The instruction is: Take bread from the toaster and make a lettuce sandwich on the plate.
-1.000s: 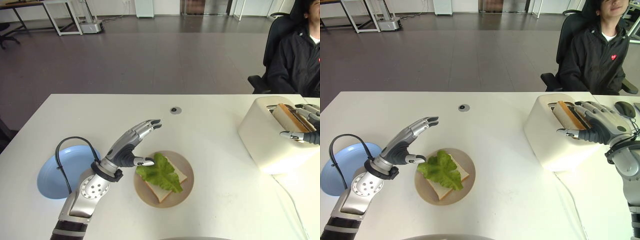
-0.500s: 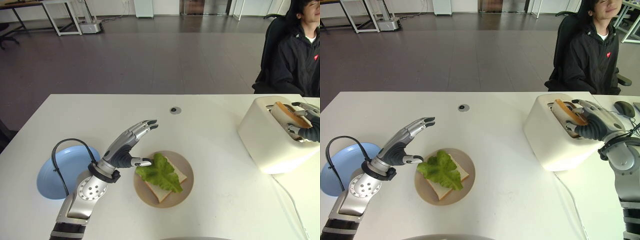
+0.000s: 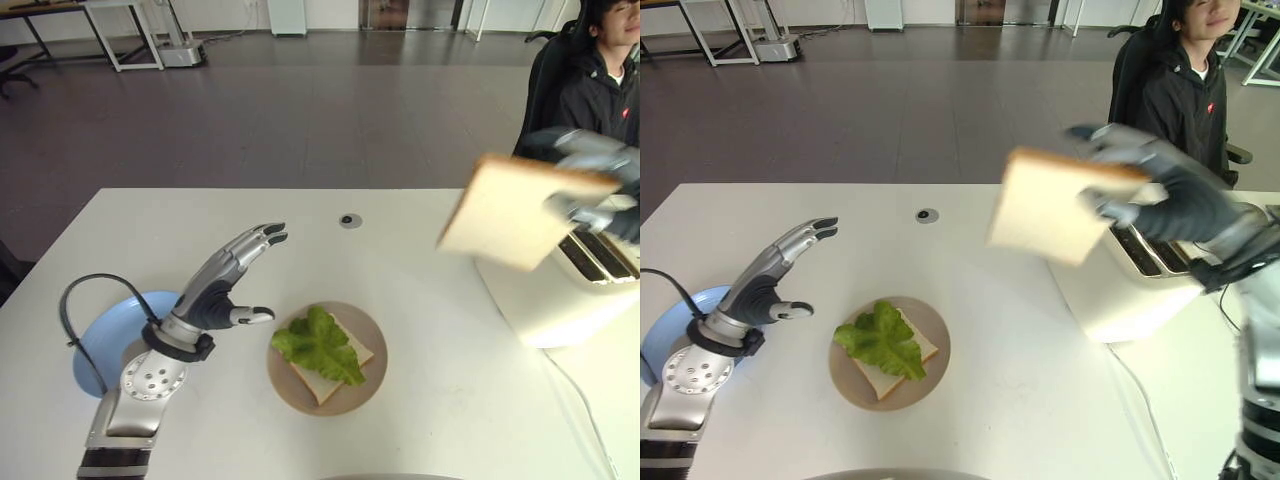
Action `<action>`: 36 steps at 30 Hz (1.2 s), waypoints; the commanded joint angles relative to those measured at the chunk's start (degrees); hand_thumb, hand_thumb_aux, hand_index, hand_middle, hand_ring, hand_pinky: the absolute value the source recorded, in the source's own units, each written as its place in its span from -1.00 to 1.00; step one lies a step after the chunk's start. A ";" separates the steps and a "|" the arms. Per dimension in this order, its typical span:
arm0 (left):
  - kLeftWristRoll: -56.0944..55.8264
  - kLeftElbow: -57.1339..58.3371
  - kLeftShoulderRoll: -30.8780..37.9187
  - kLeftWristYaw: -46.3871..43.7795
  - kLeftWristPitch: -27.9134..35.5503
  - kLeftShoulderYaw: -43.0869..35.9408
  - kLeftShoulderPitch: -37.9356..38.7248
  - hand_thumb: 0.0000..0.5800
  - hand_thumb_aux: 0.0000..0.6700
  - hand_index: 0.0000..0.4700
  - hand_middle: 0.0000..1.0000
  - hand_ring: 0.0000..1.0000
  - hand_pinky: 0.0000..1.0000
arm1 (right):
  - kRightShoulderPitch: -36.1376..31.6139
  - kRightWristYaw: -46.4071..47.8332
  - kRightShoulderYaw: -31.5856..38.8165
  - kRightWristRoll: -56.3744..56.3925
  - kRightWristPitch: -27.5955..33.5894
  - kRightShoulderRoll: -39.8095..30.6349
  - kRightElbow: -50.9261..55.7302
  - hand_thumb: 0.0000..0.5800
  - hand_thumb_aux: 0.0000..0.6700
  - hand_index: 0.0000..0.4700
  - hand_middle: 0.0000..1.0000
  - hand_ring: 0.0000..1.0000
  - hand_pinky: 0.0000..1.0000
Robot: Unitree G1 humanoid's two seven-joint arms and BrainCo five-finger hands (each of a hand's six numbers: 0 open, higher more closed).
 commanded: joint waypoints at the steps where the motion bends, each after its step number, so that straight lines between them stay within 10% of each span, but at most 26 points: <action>1: -3.75 -1.98 3.80 -2.96 -3.05 3.96 3.53 -1.00 -1.00 -1.00 -1.00 -1.00 -1.00 | -6.78 8.50 14.28 -1.22 -0.04 3.27 2.08 1.00 1.00 1.00 -1.00 -1.00 -1.00; 12: -1.83 -12.22 7.32 -11.63 -7.82 3.64 13.01 -1.00 -1.00 -1.00 -1.00 -1.00 -1.00 | -18.98 17.33 39.46 -14.85 -9.99 24.83 31.10 1.00 1.00 1.00 -1.00 -1.00 -1.00; 36: 14.30 -8.43 6.67 -13.34 -8.35 -1.83 13.40 -1.00 -1.00 -1.00 -1.00 -1.00 -1.00 | -27.02 12.00 41.98 -29.41 -13.90 34.36 54.34 1.00 1.00 1.00 -1.00 -1.00 -1.00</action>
